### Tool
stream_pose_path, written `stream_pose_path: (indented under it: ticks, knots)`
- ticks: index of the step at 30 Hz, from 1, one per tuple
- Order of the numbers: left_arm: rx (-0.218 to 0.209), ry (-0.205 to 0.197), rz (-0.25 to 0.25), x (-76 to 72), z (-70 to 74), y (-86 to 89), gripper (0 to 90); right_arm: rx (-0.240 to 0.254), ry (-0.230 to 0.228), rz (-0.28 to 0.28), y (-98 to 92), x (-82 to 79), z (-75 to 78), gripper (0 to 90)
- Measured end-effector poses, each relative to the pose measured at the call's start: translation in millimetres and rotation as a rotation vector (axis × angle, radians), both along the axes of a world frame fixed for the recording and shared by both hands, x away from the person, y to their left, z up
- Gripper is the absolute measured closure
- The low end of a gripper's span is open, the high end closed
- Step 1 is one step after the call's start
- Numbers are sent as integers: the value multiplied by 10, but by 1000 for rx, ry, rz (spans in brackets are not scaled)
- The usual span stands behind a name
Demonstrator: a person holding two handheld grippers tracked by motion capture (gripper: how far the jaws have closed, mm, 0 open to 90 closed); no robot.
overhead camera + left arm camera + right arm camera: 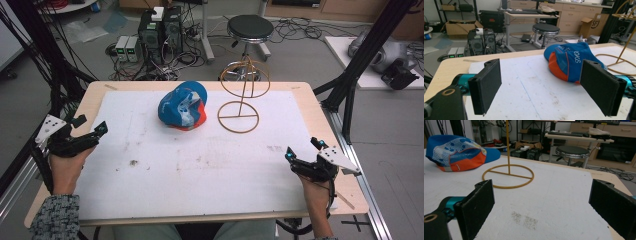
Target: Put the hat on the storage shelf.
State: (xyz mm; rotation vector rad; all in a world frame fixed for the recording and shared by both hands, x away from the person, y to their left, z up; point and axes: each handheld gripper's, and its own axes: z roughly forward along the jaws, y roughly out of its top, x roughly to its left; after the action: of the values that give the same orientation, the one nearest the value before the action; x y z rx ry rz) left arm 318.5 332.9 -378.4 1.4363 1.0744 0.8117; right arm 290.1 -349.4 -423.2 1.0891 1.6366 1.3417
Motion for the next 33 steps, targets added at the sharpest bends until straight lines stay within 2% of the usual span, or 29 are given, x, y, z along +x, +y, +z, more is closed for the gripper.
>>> stream_pose_path:
  ticks: [8,11,14,17,19,21,27,30,31,33]
  knots:
    - [25,-23,-35,5,140,-45,180,-4,-6,-3,0,-10,5,54]
    - [58,-38,-69,76,265,-110,180,-5,-8,0,10,-7,5,54]
    - [69,-43,-91,122,328,-149,180,-9,-5,3,19,-5,5,54]
    - [103,-50,-135,223,419,-256,180,-12,-5,3,24,-6,4,54]
    - [108,-53,-143,250,437,-287,181,-14,-7,2,21,-7,5,54]
    - [123,-50,-155,347,486,-379,187,-17,-10,4,22,-5,5,54]
    - [138,-62,-189,557,576,-587,197,-20,-5,8,33,-7,3,54]
    - [139,-64,-208,629,583,-666,199,-19,-5,9,33,-6,2,54]
    - [140,-72,-223,698,573,-747,200,-18,-5,11,33,-2,2,54]
    - [141,-74,-230,724,566,-779,201,-18,-5,11,33,-1,1,54]
